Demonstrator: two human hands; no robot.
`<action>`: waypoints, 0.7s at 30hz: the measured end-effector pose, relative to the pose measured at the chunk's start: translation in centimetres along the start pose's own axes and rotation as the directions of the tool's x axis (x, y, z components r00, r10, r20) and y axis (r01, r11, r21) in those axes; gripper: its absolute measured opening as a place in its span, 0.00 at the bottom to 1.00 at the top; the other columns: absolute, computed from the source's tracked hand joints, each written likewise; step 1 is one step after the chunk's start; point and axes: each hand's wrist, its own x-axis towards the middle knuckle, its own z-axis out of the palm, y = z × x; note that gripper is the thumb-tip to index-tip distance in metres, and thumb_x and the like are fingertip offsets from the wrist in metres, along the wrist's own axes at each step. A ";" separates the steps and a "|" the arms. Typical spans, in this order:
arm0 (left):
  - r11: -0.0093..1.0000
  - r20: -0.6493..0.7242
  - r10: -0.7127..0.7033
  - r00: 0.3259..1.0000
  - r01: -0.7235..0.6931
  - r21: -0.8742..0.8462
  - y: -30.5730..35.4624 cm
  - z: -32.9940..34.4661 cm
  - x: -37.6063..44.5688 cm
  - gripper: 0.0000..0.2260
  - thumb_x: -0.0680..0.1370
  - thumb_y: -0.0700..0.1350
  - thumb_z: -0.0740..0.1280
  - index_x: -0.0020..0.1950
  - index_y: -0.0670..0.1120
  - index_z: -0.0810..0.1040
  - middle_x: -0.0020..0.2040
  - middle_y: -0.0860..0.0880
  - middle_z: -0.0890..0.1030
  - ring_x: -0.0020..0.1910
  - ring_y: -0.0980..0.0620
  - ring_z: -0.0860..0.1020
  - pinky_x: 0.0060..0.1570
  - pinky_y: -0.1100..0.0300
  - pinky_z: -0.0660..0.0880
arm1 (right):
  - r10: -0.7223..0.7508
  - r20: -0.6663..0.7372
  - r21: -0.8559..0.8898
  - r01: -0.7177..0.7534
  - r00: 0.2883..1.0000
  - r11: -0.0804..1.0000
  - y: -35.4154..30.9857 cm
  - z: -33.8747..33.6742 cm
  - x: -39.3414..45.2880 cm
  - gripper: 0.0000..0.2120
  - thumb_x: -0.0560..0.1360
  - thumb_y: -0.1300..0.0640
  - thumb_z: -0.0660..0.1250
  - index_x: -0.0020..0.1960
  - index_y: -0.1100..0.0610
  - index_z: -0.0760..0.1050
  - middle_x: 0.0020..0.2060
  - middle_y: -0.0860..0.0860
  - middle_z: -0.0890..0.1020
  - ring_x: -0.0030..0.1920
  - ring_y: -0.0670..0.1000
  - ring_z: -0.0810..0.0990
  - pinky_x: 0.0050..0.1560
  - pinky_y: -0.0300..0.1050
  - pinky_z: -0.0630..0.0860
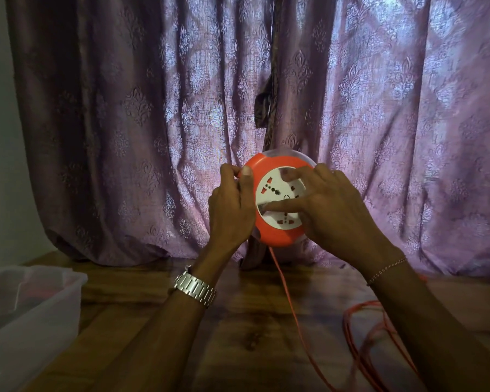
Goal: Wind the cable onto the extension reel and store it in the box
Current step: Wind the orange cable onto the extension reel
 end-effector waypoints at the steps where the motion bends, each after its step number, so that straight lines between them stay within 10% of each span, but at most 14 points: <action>1: 1.000 -0.004 0.007 1.000 -0.007 0.003 0.0 0.0 0.0 0.20 0.81 0.63 0.49 0.51 0.48 0.68 0.34 0.52 0.79 0.36 0.44 0.80 0.36 0.44 0.77 | 0.022 -0.009 0.001 -0.022 1.000 1.000 -0.1 0.0 -0.1 0.23 0.72 0.51 0.55 0.62 0.33 0.76 0.63 0.52 0.75 0.57 0.58 0.73 0.47 0.52 0.68; 5: 1.000 -0.011 0.009 1.000 -0.009 0.006 0.0 0.0 0.0 0.19 0.81 0.63 0.49 0.50 0.49 0.68 0.32 0.53 0.77 0.33 0.46 0.79 0.34 0.43 0.76 | 0.126 -0.057 0.061 -0.122 0.990 0.991 -0.1 0.2 -0.2 0.24 0.70 0.44 0.69 0.65 0.36 0.74 0.49 0.54 0.78 0.49 0.57 0.78 0.45 0.52 0.70; 14: 1.000 -0.009 -0.010 1.000 0.010 -0.009 -0.1 0.2 0.0 0.19 0.81 0.64 0.49 0.50 0.50 0.68 0.33 0.52 0.79 0.35 0.44 0.80 0.36 0.43 0.77 | 0.198 -0.173 0.081 -0.187 0.965 0.979 -0.4 0.7 -0.1 0.29 0.70 0.29 0.64 0.63 0.46 0.77 0.44 0.51 0.84 0.46 0.56 0.80 0.45 0.52 0.72; 21: 1.000 -0.028 -0.018 0.999 0.019 0.011 -0.3 0.0 0.2 0.17 0.81 0.63 0.49 0.48 0.52 0.67 0.33 0.53 0.77 0.34 0.46 0.79 0.35 0.44 0.76 | -0.051 -0.150 0.217 0.084 0.987 0.973 0.7 -0.2 -0.1 0.17 0.67 0.62 0.62 0.53 0.50 0.80 0.61 0.54 0.77 0.53 0.57 0.71 0.47 0.47 0.71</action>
